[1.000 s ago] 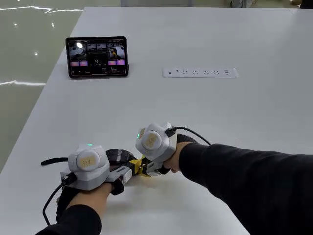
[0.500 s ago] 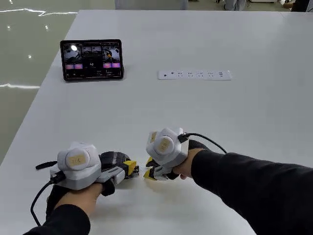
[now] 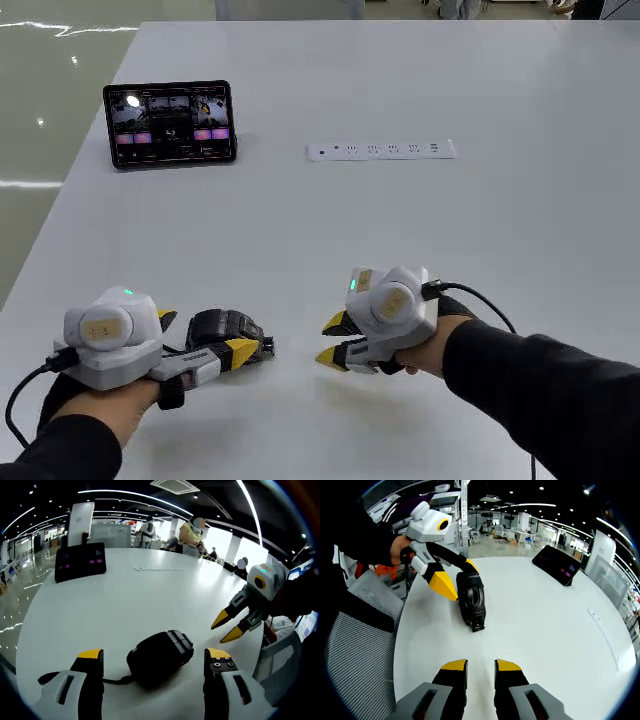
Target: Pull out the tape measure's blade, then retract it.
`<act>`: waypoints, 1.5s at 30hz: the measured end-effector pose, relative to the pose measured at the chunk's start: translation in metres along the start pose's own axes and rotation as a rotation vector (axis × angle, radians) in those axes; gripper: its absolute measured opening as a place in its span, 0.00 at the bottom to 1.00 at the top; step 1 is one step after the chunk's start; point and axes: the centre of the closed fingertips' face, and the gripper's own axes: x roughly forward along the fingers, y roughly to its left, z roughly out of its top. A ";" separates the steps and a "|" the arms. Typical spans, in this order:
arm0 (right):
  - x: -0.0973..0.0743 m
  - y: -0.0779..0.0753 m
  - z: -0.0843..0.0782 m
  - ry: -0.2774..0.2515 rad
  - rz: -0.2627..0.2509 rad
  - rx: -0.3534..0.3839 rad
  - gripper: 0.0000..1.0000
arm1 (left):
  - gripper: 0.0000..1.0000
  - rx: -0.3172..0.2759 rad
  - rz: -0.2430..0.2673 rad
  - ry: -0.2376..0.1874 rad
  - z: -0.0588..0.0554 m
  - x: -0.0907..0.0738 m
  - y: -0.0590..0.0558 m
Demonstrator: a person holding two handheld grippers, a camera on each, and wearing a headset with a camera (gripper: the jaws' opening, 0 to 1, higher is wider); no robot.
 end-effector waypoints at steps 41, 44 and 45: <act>-0.124 -0.023 -0.124 0.011 -0.222 0.233 0.45 | 0.99 0.146 -0.115 0.047 -0.018 -0.048 0.019; -0.136 -0.024 -0.130 -0.004 -0.239 0.255 0.50 | 0.99 0.139 -0.132 0.061 -0.022 -0.052 0.020; -0.141 -0.023 -0.132 -0.011 -0.240 0.261 0.52 | 0.99 0.141 -0.132 0.065 -0.024 -0.053 0.022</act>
